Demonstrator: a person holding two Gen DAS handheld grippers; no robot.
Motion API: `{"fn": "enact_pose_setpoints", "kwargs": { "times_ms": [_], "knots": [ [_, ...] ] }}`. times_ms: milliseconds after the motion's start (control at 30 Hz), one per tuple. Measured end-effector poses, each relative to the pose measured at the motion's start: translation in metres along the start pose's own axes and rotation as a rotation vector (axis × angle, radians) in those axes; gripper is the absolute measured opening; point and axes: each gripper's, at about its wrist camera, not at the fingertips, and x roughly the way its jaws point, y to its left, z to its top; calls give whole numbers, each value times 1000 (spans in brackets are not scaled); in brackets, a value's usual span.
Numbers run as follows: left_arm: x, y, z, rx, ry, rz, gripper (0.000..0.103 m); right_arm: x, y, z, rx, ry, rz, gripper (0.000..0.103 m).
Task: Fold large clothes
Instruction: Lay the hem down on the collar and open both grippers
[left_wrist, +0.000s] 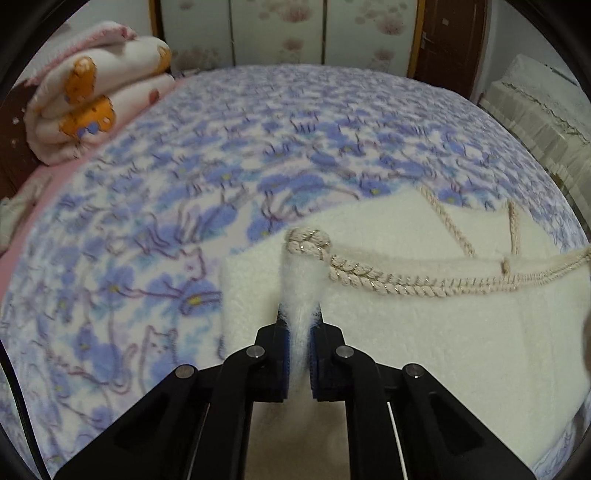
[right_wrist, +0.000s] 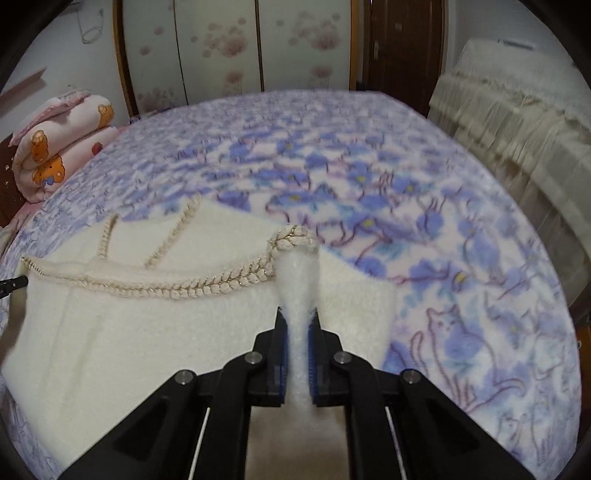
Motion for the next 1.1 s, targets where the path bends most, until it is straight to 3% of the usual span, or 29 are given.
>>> {"fn": "enact_pose_setpoints", "kwargs": {
  "times_ms": [167, 300, 500, 633, 733, 800, 900, 967, 1000, 1100],
  "knots": [
    [-40, 0, 36, -27, -109, 42, 6, -33, -10, 34, 89, -110, 6, 7],
    [-47, -1, 69, -49, -173, 75, 6, -33, -10, 60, 118, -166, -31, 7],
    [31, -1, 83, -67, -84, 108, 6, 30, -10, 70, 144, -83, -87, 7],
    [110, -4, 57, -49, 36, 155, 6, 106, -19, 36, 176, 100, -150, 7],
    [124, -4, 47, -51, 5, 141, 7, 118, -28, 21, 219, 96, -121, 7],
    [128, 7, 48, -98, 2, 91, 9, 118, -31, 20, 233, 96, -104, 8],
    [129, 23, 47, -165, 4, 31, 17, 118, -35, 21, 246, 109, -89, 9],
    [123, 31, 48, -207, 14, 26, 36, 116, -35, 25, 241, 125, -81, 16],
    [118, 34, 48, -227, 18, 32, 40, 115, -36, 27, 239, 135, -79, 17],
    [91, 46, 51, -284, -12, 10, 42, 89, -35, 38, 264, 95, -80, 19]
  ]
}}
